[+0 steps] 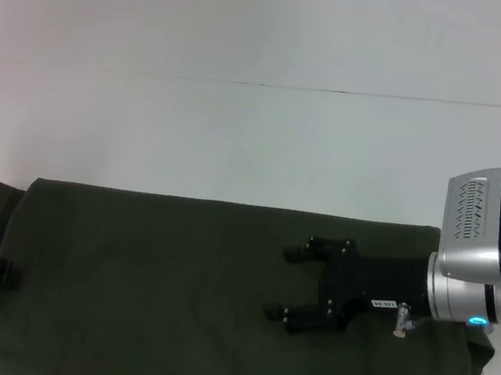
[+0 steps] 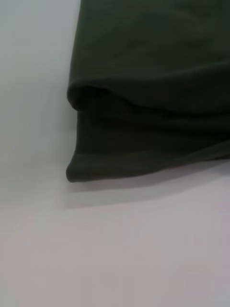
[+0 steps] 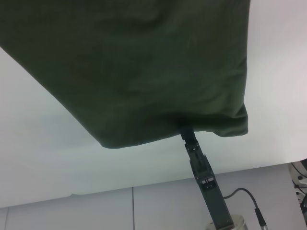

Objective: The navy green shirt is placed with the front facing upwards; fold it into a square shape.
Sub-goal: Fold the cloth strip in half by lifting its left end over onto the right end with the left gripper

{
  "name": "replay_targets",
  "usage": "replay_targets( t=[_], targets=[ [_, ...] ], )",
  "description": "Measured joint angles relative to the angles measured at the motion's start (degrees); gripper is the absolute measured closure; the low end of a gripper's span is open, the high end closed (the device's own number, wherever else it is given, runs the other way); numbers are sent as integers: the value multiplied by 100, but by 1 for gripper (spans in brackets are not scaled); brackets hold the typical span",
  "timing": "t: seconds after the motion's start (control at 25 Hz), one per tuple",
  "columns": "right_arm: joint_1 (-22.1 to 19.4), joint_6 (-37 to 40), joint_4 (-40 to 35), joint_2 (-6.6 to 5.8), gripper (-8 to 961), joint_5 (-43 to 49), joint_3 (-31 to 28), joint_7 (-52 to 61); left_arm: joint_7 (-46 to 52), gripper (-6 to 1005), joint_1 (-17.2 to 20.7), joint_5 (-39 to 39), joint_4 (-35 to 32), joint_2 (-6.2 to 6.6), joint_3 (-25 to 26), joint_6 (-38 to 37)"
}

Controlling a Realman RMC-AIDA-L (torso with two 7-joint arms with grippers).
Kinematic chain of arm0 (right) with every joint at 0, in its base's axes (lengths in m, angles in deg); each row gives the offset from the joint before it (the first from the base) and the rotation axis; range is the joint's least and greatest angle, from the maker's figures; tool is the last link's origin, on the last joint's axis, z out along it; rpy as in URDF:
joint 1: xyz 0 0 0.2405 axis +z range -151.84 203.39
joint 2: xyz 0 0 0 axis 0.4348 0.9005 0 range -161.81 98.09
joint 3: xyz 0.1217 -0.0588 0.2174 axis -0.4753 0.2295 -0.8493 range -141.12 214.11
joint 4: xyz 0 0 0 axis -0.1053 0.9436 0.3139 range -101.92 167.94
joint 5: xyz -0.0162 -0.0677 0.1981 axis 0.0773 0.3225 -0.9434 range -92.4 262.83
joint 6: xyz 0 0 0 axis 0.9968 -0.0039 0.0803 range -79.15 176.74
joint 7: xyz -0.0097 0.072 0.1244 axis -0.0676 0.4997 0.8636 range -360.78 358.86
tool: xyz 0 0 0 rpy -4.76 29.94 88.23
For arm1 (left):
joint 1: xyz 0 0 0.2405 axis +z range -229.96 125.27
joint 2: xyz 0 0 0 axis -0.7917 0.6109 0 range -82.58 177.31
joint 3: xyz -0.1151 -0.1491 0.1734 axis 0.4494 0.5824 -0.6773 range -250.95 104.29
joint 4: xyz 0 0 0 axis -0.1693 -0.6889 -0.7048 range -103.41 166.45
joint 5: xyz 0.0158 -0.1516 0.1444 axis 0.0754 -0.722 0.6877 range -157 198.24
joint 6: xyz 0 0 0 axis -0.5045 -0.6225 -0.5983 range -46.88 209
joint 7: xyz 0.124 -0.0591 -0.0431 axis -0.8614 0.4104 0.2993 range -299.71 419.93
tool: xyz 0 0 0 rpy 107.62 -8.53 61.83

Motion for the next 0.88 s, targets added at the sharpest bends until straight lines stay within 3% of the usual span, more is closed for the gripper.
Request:
replay_targets(
  t=[0.88],
  targets=[
    [9, -14, -28, -9, 26, -9, 0, 0, 96, 123, -188, -312, 418, -10, -51, -156]
  ],
)
